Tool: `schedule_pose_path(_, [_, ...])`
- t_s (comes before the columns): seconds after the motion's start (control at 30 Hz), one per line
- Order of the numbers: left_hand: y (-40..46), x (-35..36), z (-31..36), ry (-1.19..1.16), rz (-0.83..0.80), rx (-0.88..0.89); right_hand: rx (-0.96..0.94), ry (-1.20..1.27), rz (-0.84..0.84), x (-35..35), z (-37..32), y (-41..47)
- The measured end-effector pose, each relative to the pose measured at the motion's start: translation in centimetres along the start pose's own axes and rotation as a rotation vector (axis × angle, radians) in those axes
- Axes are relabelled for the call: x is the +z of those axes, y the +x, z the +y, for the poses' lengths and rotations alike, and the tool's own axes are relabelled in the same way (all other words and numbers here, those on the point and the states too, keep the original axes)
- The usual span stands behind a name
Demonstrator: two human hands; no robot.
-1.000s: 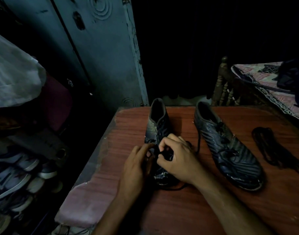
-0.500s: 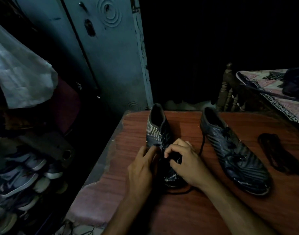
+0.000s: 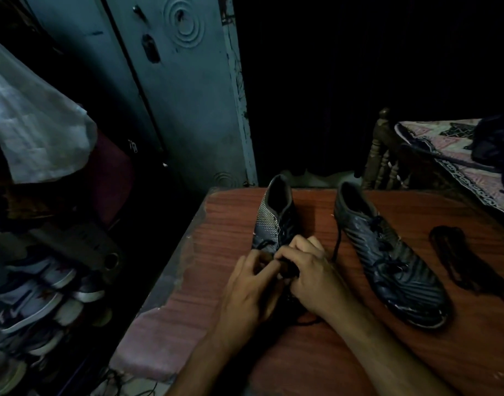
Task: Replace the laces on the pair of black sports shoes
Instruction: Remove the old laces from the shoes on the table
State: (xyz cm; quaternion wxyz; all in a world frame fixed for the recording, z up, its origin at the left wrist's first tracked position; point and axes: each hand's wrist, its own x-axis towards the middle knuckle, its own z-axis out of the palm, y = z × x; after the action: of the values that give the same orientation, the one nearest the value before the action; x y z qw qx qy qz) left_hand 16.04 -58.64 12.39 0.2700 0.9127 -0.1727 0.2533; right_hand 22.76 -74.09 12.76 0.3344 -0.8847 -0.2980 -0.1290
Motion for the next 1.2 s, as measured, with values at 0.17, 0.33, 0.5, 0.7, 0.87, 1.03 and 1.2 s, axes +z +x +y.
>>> schedule_pose_path(0.17, [0.4, 0.2, -0.1, -0.14, 0.073, -0.138, -0.005, 0.044, 0.064, -0.3, -0.2, 0.0])
schedule_pose_path(0.33, [0.9, 0.5, -1.0, -0.133, 0.123, -0.246, 0.049, 0.295, 0.037, -0.6, -0.1, 0.0])
schedule_pose_path(0.5, [0.4, 0.3, -1.6, -0.103, 0.078, -0.21, 0.03, 0.377, -0.103, -0.7, -0.5, -0.1])
schedule_pose_path(0.7, [0.6, -0.2, -1.8, -0.27, 0.207, -0.271, 0.063, 0.207, -0.01, 0.0, -0.4, -0.2])
schedule_pose_path(0.87, [0.2, -1.4, -1.4, -0.532, 0.086, -0.256, 0.087, 0.127, 0.01, 0.1, -0.6, -0.3])
schedule_pose_path(1.03, [0.4, -1.8, -1.4, -0.657, 0.007, -0.235, 0.083, -0.028, 0.008, 0.3, -1.0, -0.5])
schedule_pose_path(1.2, [0.4, -1.6, -1.6, -0.644, -0.003, -0.194, 0.025, -0.138, 0.026, 0.9, -1.6, -0.8])
